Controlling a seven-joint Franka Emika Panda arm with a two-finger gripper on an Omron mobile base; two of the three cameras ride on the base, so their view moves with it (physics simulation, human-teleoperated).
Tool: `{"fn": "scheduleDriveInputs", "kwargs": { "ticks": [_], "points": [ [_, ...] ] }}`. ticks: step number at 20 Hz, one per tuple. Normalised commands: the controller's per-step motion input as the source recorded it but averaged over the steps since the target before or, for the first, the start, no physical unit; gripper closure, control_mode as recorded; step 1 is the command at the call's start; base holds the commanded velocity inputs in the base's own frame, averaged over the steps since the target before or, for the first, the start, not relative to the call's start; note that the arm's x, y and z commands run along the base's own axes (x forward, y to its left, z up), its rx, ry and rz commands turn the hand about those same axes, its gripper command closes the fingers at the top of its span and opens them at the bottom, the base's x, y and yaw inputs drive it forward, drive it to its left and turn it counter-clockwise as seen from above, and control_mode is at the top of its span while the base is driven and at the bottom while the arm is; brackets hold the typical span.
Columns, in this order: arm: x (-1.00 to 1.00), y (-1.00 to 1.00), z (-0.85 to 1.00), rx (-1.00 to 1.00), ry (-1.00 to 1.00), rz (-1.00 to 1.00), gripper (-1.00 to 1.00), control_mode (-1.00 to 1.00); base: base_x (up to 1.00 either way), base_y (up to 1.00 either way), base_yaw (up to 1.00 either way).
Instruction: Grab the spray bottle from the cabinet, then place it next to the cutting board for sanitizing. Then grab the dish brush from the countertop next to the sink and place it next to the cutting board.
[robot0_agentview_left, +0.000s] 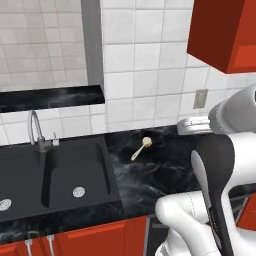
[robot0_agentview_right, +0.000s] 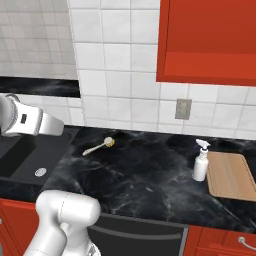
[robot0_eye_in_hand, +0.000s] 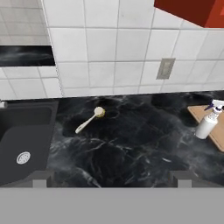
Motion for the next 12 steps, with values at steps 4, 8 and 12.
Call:
{"fn": "scheduleDriveInputs", "kwargs": {
  "ticks": [4, 8, 12],
  "points": [
    [0.42, 0.17, -0.06, 0.04, 0.12, 0.00, -1.00, -1.00, 0.00, 0.00, 0.00],
    [0.47, 0.17, -0.42, 0.03, 0.15, -0.03, -1.00, -1.00, 0.00, 0.00, 0.00],
    [0.56, 0.13, -0.52, 0.00, 0.27, -0.11, -1.00, -1.00, 0.00, 0.00, 0.00]
  ]
}}
